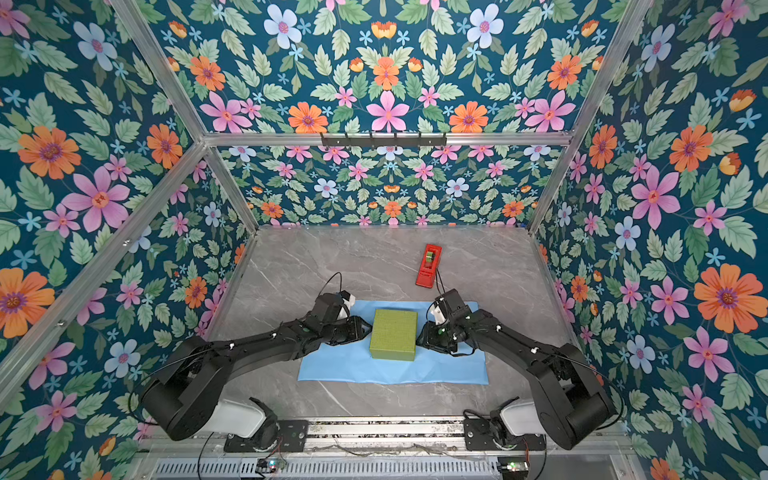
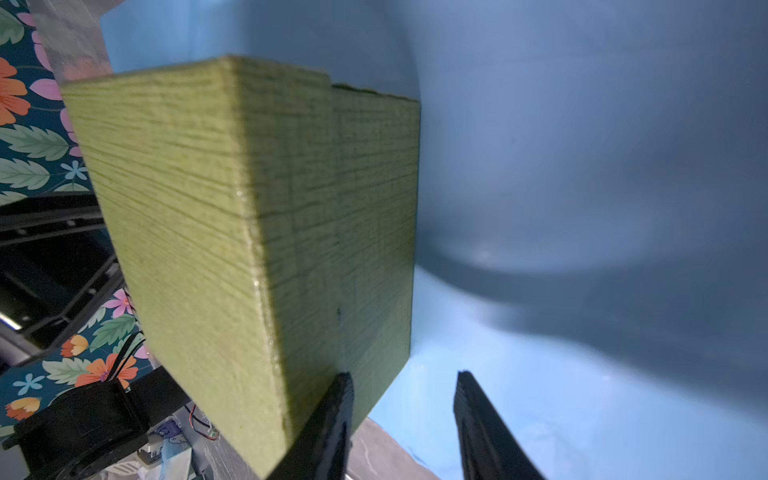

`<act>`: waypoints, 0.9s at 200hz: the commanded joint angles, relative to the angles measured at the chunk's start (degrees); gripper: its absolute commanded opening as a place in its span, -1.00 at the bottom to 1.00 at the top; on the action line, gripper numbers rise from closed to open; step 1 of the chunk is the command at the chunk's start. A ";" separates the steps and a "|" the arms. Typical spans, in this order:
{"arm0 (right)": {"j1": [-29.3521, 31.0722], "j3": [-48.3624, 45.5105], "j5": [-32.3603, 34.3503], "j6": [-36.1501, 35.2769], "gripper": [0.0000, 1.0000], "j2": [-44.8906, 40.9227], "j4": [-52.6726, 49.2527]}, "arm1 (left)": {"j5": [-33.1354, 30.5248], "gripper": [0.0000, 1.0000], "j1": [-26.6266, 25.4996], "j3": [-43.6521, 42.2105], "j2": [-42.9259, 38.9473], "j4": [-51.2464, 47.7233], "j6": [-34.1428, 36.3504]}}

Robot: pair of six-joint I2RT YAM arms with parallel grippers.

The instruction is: Wrap the gift box in paper

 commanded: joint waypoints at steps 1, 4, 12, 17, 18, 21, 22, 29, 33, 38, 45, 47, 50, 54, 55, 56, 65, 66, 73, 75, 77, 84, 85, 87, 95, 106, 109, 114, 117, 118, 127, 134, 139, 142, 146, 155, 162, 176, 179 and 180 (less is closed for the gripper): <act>0.09 0.16 -0.28 0.42 -0.15 -0.14 1.42 | 0.54 -0.21 -0.08 0.24 0.08 0.80 0.62; 0.08 0.20 -0.28 0.42 -0.15 -0.07 1.44 | 0.45 -0.21 -0.08 0.16 0.00 0.80 0.61; 0.06 0.33 -0.27 0.42 -0.15 0.18 1.53 | 0.19 -0.21 -0.07 0.07 -0.05 0.63 0.72; 0.06 0.46 -0.27 0.38 -0.15 0.41 1.62 | 0.12 -0.21 -0.08 0.07 -0.07 0.54 0.79; 0.10 0.49 -0.27 0.40 -0.15 0.44 1.62 | 0.10 -0.21 -0.08 0.07 -0.08 0.49 0.79; 0.09 0.57 -0.27 0.35 -0.15 0.63 1.57 | 0.08 -0.21 -0.08 0.07 -0.07 0.41 0.79; 0.07 0.58 -0.27 0.34 -0.15 0.64 1.55 | 0.03 -0.21 -0.08 0.07 -0.09 0.38 0.74; 0.06 0.83 -0.27 0.27 -0.15 0.93 1.62 | 0.00 -0.21 -0.08 -0.02 -0.18 0.36 0.70; 0.07 0.99 -0.19 0.18 -0.15 0.99 1.55 | -0.01 -0.21 -0.08 -0.11 -0.17 0.36 0.65; 0.11 1.11 -0.11 0.16 -0.15 1.15 1.47 | -0.05 -0.21 -0.07 -0.24 -0.29 0.34 0.61; 0.09 1.42 -0.01 0.00 -0.15 1.26 1.32 | -0.04 -0.21 -0.08 -0.41 -0.44 0.36 0.56; 0.13 1.53 0.05 -0.01 -0.15 1.30 1.28 | -0.04 -0.21 -0.08 -0.45 -0.49 0.36 0.53; 0.06 1.64 0.06 -0.08 -0.15 1.34 1.25 | -0.14 -0.21 -0.08 -0.57 -0.53 0.31 0.52; 0.06 1.80 0.16 -0.22 -0.15 1.35 1.16 | -0.24 -0.21 -0.03 -0.55 -0.69 0.27 0.54; 0.06 1.81 0.16 -0.25 -0.15 1.39 1.08 | -0.26 -0.21 -0.06 -0.55 -0.70 0.27 0.53; 0.10 1.86 0.16 -0.22 -0.15 1.42 1.04 | -0.31 -0.21 -0.07 -0.59 -0.71 0.27 0.53; 0.12 2.30 0.32 -0.37 -0.15 1.44 0.86 | -0.44 -0.21 -0.08 -0.72 -0.93 0.27 0.56; 0.13 2.33 0.33 -0.41 -0.15 1.44 0.85 | -0.44 -0.21 -0.08 -0.72 -1.00 0.22 0.54; 0.12 2.68 0.50 -0.54 -0.15 1.57 0.59 | -0.54 -0.21 -0.08 -0.73 -1.10 0.18 0.57; 0.07 2.72 0.51 -0.61 -0.15 1.60 0.51 | -0.60 -0.21 -0.03 -0.73 -1.12 0.18 0.53; 0.05 2.89 0.54 -0.67 -0.15 1.61 0.51 | -0.58 -0.21 -0.07 -0.77 -1.14 0.18 0.57; 0.12 3.22 0.73 -0.85 -0.15 1.78 0.15 | -0.54 -0.21 -0.08 -0.82 -1.07 0.18 0.57; 0.13 3.27 0.76 -0.87 -0.15 1.79 0.10 | -0.49 -0.21 -0.08 -0.82 -1.03 0.18 0.54; 0.07 3.37 0.82 -0.89 -0.15 1.79 0.10 | -0.53 -0.21 -0.08 -0.81 -1.01 0.18 0.57; 0.10 3.63 0.86 -1.08 -0.15 1.96 -0.18 | -0.37 -0.21 -0.08 -0.90 -0.98 0.27 0.53; 0.12 3.89 1.02 -1.33 -0.15 2.10 -0.47 | -0.21 -0.21 -0.08 -0.90 -0.84 0.27 0.49; 0.08 3.93 1.15 -1.37 -0.15 2.14 -0.51 | -0.17 -0.21 -0.08 -0.90 -0.85 0.27 0.37; 0.13 4.09 1.39 -1.50 -0.16 2.21 -0.72 | -0.19 -0.21 -0.05 -0.99 -0.95 0.27 0.36; 0.11 4.15 1.52 -1.56 -0.16 2.23 -0.81 | -0.19 -0.21 -0.07 -0.99 -1.03 0.27 0.35; 0.13 4.18 1.54 -1.58 -0.15 2.27 -0.82 | -0.14 -0.21 -0.08 -1.03 -1.05 0.27 0.35; 0.09 4.45 1.66 -1.61 -0.16 2.47 -0.75 | -0.26 -0.21 -0.08 -1.08 -1.18 0.36 0.36; 0.13 4.68 1.62 -1.60 -0.16 2.67 -0.57 | -0.27 -0.21 -0.08 -1.16 -1.28 0.36 0.35; 0.12 4.79 1.66 -1.65 -0.16 2.90 -0.46 | -0.27 -0.21 -0.08 -1.16 -1.30 0.36 0.38; 0.09 4.88 1.54 -1.62 -0.16 2.99 -0.49 | -0.27 -0.21 -0.06 -1.16 -1.27 0.36 0.30; 0.06 4.98 1.57 -1.65 -0.16 3.14 -0.49 | -0.27 -0.21 -0.08 -1.16 -1.32 0.36 0.27; 0.06 5.24 1.53 -1.78 -0.16 3.44 -0.55 | -0.06 -0.21 -0.08 -1.25 -1.32 0.44 0.20; 0.07 5.34 1.66 -1.89 -0.16 3.54 -0.66 | 0.07 -0.21 -0.15 -1.26 -1.31 0.53 0.09; 0.07 5.64 1.91 -2.12 -0.16 3.72 -0.90 | 0.08 -0.21 -0.25 -1.49 -1.50 0.53 -0.12; 0.08 5.69 1.92 -2.14 -0.16 3.80 -0.89 | 0.08 -0.21 -0.33 -1.51 -1.57 0.53 -0.14; 0.07 5.74 1.92 -2.13 -0.16 3.81 -0.96 | 0.08 -0.21 -0.34 -1.51 -1.54 0.53 -0.16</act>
